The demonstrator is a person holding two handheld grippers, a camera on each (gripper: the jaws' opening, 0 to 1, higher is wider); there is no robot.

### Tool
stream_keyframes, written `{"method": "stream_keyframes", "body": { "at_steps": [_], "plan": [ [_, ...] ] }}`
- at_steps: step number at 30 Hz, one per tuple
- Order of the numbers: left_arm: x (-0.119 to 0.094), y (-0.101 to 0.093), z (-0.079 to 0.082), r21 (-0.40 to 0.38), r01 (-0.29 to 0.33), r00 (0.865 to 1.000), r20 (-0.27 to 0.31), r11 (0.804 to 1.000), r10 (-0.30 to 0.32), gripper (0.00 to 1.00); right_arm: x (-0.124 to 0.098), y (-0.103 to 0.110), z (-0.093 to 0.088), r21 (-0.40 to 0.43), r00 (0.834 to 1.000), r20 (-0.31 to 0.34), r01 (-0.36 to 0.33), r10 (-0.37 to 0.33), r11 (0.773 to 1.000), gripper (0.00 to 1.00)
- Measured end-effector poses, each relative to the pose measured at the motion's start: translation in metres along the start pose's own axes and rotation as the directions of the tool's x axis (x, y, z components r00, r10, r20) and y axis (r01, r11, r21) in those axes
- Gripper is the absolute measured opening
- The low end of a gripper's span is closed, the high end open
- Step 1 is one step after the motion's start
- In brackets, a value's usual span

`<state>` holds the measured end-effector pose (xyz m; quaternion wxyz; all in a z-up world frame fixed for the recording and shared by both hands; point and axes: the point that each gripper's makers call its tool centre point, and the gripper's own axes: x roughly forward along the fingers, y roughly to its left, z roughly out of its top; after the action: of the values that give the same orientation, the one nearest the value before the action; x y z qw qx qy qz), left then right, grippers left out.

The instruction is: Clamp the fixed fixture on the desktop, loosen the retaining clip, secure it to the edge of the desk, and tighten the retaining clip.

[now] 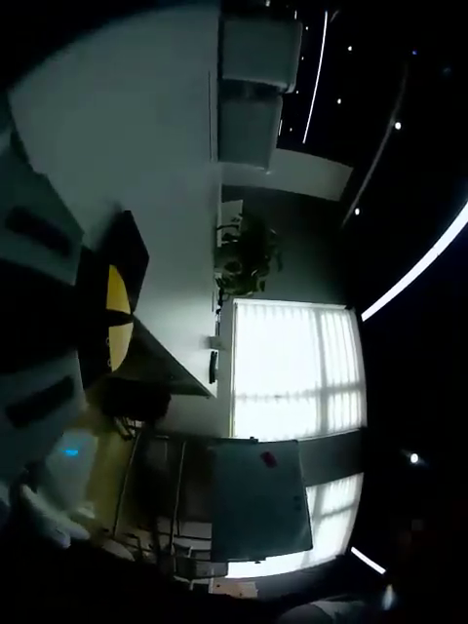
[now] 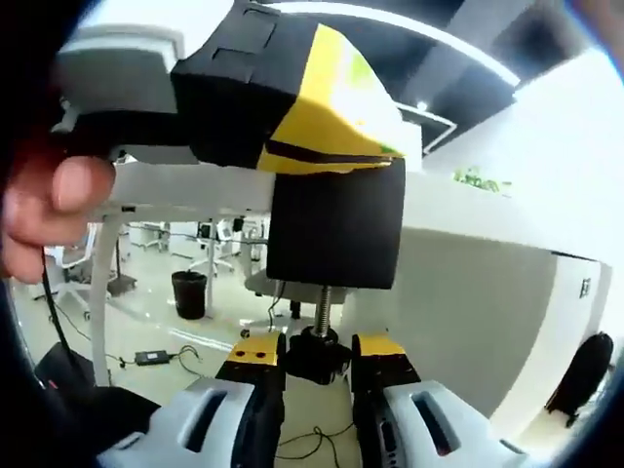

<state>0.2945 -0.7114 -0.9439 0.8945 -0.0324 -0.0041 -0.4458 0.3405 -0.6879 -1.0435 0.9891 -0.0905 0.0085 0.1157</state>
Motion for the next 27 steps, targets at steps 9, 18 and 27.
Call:
{"method": "stream_keyframes", "body": {
  "at_steps": [9,18,27],
  "plan": [
    [0.0,0.0,0.0,0.0,-0.006,1.0,-0.005,1.0,0.006,0.01,0.002,0.004,-0.001,0.011,0.968,0.015,-0.251,0.251,0.968,0.24],
    [0.001,0.001,-0.001,0.009,-0.015,1.0,-0.014,1.0,0.015,0.01,0.002,0.013,0.002,-0.065,0.814,0.04,-0.576,0.579,0.815,0.24],
    [0.001,0.002,-0.001,-0.003,-0.018,1.0,-0.018,1.0,0.018,0.01,-0.002,0.017,0.003,-0.08,0.6,0.103,-0.79,0.793,0.608,0.24]
  ]
}}
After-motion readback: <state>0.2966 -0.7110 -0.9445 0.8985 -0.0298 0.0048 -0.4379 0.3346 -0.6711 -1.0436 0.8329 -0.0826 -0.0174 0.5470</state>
